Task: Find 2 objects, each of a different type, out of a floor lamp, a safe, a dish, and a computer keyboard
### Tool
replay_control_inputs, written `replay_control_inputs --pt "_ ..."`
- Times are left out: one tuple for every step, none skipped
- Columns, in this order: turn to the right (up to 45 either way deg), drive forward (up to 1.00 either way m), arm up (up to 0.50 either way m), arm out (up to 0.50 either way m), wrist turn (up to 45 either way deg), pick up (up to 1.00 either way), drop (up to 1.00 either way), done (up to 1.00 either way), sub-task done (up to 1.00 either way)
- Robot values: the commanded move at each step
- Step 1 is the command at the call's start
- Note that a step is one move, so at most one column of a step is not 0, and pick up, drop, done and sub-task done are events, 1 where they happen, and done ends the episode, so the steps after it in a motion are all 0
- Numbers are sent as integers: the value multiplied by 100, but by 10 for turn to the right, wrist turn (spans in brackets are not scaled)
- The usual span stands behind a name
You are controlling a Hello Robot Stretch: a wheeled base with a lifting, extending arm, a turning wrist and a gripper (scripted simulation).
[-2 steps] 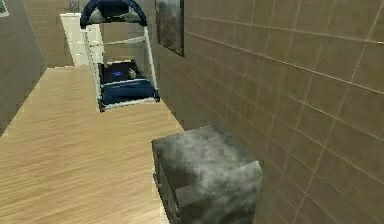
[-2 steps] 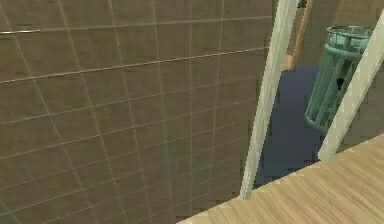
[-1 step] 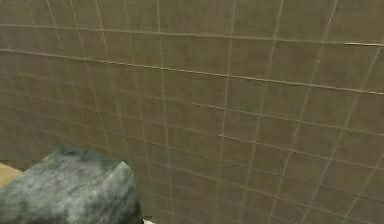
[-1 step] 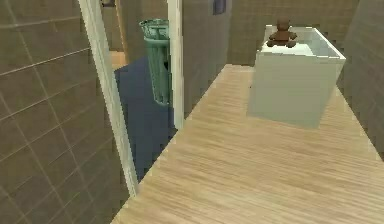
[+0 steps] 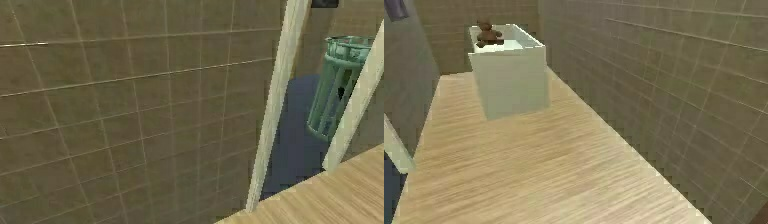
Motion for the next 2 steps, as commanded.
replay_control_inputs --pt "450 0 0 0 0 0 0 0 0" --pt "120 0 0 0 0 0 0 0 0"
